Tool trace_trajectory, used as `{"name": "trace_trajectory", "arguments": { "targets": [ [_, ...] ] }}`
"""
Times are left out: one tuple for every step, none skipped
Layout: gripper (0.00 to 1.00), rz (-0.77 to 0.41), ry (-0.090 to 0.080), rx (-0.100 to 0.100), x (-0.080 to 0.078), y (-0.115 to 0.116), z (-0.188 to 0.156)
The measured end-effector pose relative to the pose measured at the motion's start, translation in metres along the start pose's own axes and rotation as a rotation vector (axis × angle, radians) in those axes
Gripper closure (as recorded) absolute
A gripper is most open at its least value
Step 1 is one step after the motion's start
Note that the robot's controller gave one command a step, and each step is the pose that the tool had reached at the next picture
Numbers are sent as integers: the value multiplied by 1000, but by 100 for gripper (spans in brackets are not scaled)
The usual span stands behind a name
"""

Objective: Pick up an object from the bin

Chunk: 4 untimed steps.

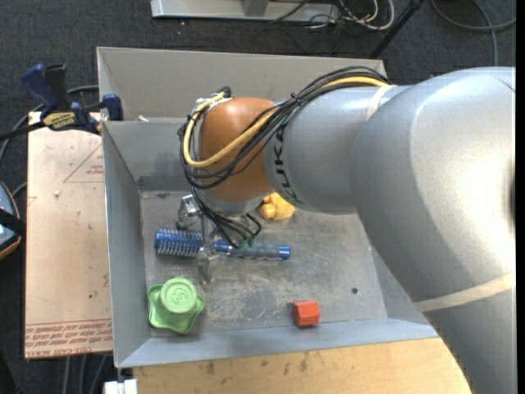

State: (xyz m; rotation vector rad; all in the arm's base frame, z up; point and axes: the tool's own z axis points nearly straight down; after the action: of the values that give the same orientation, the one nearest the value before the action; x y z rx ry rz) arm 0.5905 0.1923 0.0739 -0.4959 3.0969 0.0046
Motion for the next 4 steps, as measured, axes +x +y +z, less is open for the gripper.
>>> {"name": "trace_trajectory", "arguments": {
  "targets": [
    [0, 1, 2, 0, -2, 0, -2],
    [100, 2, -4, -1, -3, 1, -4],
    [100, 2, 2, 1, -4, 0, -8],
    [100, 3, 3, 1, -5, 1, -25]
  ]
}}
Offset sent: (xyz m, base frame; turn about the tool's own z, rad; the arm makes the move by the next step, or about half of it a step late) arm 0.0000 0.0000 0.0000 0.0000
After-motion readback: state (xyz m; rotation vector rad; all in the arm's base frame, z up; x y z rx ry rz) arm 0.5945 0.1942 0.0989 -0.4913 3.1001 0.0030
